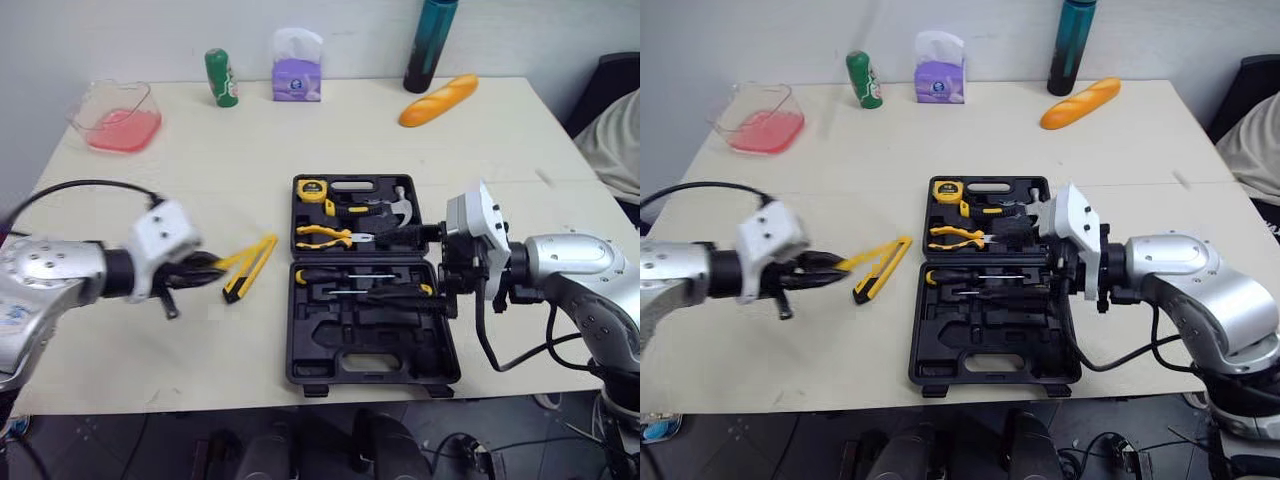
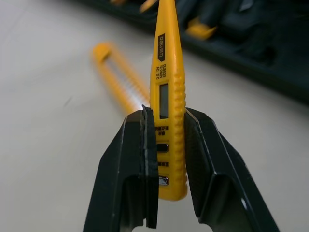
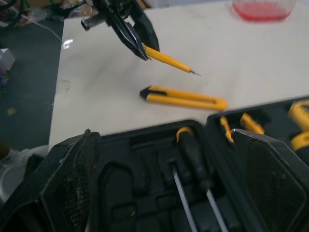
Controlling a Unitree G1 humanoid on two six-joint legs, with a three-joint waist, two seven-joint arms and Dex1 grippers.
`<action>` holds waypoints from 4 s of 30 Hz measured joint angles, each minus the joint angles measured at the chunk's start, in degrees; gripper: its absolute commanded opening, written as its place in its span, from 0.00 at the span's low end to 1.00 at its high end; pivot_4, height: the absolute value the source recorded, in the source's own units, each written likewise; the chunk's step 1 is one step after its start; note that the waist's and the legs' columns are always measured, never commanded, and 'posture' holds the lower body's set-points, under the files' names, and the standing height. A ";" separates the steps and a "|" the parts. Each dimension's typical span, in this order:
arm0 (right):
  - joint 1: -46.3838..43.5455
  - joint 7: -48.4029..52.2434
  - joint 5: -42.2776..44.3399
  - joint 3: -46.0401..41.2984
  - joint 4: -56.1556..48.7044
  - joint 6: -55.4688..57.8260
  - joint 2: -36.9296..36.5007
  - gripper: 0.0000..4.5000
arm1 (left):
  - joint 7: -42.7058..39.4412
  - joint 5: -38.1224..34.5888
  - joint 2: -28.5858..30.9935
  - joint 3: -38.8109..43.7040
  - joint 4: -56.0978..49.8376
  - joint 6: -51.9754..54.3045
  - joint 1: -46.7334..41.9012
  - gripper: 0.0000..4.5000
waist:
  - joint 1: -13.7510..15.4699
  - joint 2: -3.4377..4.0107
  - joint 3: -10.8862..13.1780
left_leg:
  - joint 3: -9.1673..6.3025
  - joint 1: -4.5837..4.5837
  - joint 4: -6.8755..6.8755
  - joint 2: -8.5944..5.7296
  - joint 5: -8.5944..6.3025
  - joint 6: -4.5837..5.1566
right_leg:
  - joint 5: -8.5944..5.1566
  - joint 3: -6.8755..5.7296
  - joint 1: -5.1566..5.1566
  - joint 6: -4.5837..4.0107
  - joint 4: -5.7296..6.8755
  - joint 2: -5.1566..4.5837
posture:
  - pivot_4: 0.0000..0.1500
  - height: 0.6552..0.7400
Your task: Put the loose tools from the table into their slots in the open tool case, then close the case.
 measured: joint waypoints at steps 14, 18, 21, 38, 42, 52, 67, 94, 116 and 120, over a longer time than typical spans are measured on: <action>18.33 -4.74 0.41 -6.78 -6.60 2.51 -3.83 1.00 | -7.15 14.32 -16.64 -28.74 11.74 -4.23 -19.88 0.10 | 0.60 -0.11 0.05 | 0.11 0.04 0.21 0.01 0.13 0.21 | 0.11 0.19 0.02 0.18 0.14 0.23 | 1.00 0.99; 19.23 -5.76 0.08 -7.07 -6.65 2.36 -3.83 1.00 | -7.52 19.23 -19.11 -31.45 14.46 -6.91 -21.66 0.10 | 0.79 -0.11 0.05 | 0.04 0.02 0.34 -0.03 0.15 0.25 | 0.13 0.21 0.08 0.21 0.16 0.20 | 1.00 0.99; 19.64 -6.53 -0.02 -7.08 -6.65 2.28 -3.79 1.00 | -8.23 21.24 -20.75 -32.22 15.61 -7.68 -22.25 0.10 | 0.79 -0.12 0.05 | 0.00 -0.01 0.34 -0.03 0.15 0.26 | 0.13 0.19 0.08 0.21 0.16 0.19 | 1.00 0.99; 21.26 -8.67 -0.09 -7.07 -6.65 1.06 -3.60 1.00 | -10.10 25.29 -24.92 -33.64 15.03 -4.13 -23.49 0.32 | 0.81 -0.12 0.05 | -0.07 -0.02 0.38 -0.07 0.17 0.28 | 0.14 0.14 0.11 0.23 0.18 0.15 | 1.00 0.99; 21.22 -8.95 -0.63 -7.07 -6.63 1.02 -3.60 1.00 | -10.70 25.37 -24.22 -33.59 14.69 -3.82 -23.59 0.71 | 0.74 -0.12 0.05 | -0.07 -0.02 0.38 -0.06 0.17 0.28 | 0.14 0.15 0.10 0.22 0.21 0.15 | 1.00 0.99; 22.33 -8.80 -1.05 -7.43 -6.62 0.89 -3.60 1.00 | -11.96 18.80 -24.59 -24.07 11.73 1.02 -22.59 0.91 | 0.80 -0.12 0.05 | -0.14 -0.04 0.51 -0.10 0.17 0.29 | 0.14 0.09 0.15 0.22 0.26 0.08 | 1.00 0.99; 21.47 -8.78 -1.16 -7.46 -6.42 -0.11 -3.60 1.00 | -12.12 12.87 -37.22 -14.00 35.13 -25.05 -10.95 0.01 | 1.04 -0.10 0.03 | -0.25 -0.15 0.96 -0.18 0.12 0.38 | 0.14 -0.03 0.17 0.23 0.53 -0.08 | 1.00 0.99; 25.87 -8.24 -5.09 -16.98 1.51 -2.84 -4.03 1.00 | -11.95 12.11 -31.88 -10.28 30.39 -22.73 -5.53 0.38 | 0.28 -0.18 -0.61 | -0.42 0.54 0.98 0.13 -0.29 0.46 | 0.14 0.11 1.06 0.25 0.04 -0.47 | 1.00 0.99; 38.13 -1.53 -18.79 -45.01 38.79 -18.84 -7.41 1.00 | 0.16 6.68 -7.15 34.83 42.81 -19.39 22.35 1.00 | 0.24 0.02 -0.48 | -0.14 0.96 0.08 0.14 -0.57 -0.22 | 0.01 0.39 0.87 0.02 -0.24 -0.61 | 1.00 0.99; 36.48 -1.76 -17.62 -42.67 33.34 -17.02 -7.01 1.00 | 1.81 5.23 -8.28 30.65 34.89 -14.43 20.88 1.00 | 0.09 0.12 -0.41 | -0.10 0.97 0.07 0.18 -0.55 -0.27 | -0.01 0.40 0.85 -0.02 -0.17 -0.55 | 1.00 0.99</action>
